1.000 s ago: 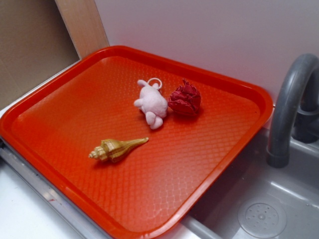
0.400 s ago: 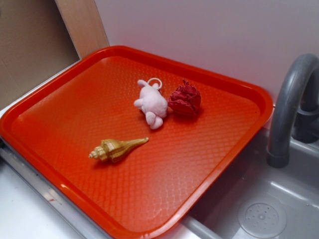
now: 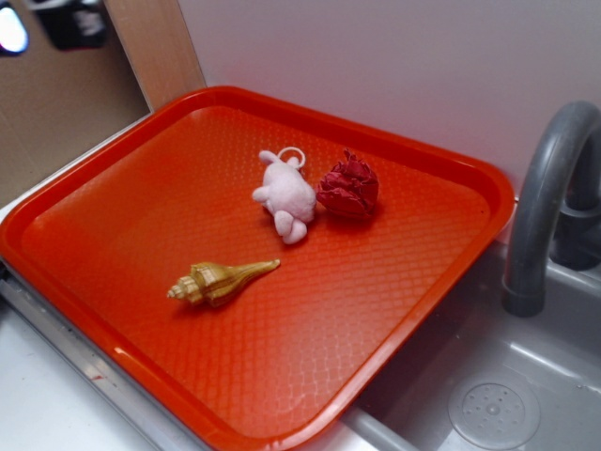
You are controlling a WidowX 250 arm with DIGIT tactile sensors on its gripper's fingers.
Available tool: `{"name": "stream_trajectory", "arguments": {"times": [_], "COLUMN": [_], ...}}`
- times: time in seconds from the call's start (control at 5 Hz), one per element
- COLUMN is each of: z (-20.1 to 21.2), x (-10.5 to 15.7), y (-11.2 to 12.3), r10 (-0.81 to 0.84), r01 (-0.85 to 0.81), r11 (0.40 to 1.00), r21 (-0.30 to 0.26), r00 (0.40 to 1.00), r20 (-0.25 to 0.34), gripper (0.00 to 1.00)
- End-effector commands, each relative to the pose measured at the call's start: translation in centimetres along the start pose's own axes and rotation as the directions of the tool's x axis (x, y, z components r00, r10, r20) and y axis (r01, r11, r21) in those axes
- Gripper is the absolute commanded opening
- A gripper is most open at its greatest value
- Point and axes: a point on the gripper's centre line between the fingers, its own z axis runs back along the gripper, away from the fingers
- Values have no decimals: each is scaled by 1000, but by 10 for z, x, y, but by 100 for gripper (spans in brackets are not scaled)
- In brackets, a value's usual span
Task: Grab the pink bunny.
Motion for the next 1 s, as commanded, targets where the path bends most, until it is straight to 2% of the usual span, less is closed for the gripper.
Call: {"name": "stream_trajectory", "arguments": {"times": [0.0, 0.2, 0.4, 0.8], "z": [-37, -61, -100, -158], "x": [33, 39, 45, 68], "y": [-42, -54, -76, -99], "r10": [257, 267, 215, 133], "r01": [-255, -266, -215, -135], "r11": [963, 957, 973, 990], "r21": [-86, -111, -80, -42], "r00": [966, 964, 977, 990], "r20": [11, -10, -10, -37], "gripper": [100, 100, 100, 100]}}
